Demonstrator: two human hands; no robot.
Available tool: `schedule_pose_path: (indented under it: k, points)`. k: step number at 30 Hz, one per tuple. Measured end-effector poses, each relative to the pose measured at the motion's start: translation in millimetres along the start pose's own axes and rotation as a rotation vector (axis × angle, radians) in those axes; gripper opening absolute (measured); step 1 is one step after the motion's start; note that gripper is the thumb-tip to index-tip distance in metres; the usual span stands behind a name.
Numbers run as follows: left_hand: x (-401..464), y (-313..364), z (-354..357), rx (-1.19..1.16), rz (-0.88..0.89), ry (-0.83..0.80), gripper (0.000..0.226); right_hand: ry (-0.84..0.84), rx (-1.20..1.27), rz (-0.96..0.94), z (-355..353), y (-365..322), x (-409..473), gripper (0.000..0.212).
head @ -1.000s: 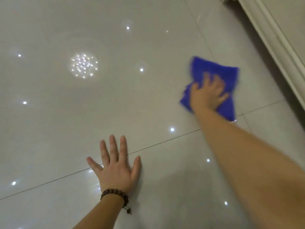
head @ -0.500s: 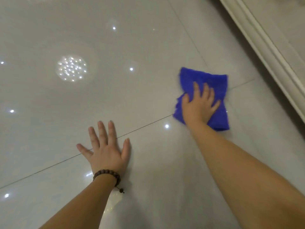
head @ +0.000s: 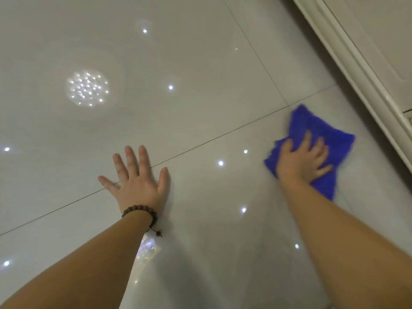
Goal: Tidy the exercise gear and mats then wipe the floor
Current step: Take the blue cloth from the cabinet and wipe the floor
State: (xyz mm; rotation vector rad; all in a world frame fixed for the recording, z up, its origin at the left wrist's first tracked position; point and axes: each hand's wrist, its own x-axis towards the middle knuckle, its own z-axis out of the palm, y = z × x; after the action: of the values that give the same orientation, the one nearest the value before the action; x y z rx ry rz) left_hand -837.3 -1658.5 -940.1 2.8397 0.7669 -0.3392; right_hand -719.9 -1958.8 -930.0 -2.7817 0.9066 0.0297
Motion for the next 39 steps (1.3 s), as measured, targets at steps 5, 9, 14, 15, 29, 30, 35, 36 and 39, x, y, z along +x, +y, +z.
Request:
schedule_pose_path:
  k: [5, 9, 14, 15, 29, 30, 35, 36, 39]
  points:
    - [3, -4, 2, 0.029, 0.008, -0.016, 0.076, -0.138, -0.084, -1.015, 35, -54, -166, 0.057]
    - [1, -2, 0, 0.009, 0.007, -0.008, 0.075, -0.055, -0.113, -0.905, 19, 16, -72, 0.058]
    - [-1, 1, -1, 0.022, 0.008, 0.005, 0.075, -0.001, -0.001, 0.167, -8, 62, -13, 0.059]
    - [-1, 1, -1, 0.02, 0.007, 0.004, 0.075, 0.003, 0.009, 0.166, -1, 39, -36, 0.058]
    - [-3, -6, -1, 0.009, 0.058, -0.014, 0.086, -0.13, -0.115, -0.354, -12, 104, -48, 0.063]
    - [-3, -8, -1, 0.007, 0.072, -0.017, 0.087, -0.173, -0.116, -0.263, -17, 110, -47, 0.061]
    - [-22, -10, -8, -0.17, 0.116, -0.039, 0.076, -0.298, -0.2, -0.391, -21, 111, -134, 0.057]
    - [-43, -3, -7, -0.198, 0.146, -0.041, 0.075, -0.327, -0.235, -0.466, -22, 120, -162, 0.057]
    - [-132, 12, 3, -0.161, 0.303, -0.087, 0.075, -0.377, -0.311, -0.625, -37, 148, -246, 0.062]
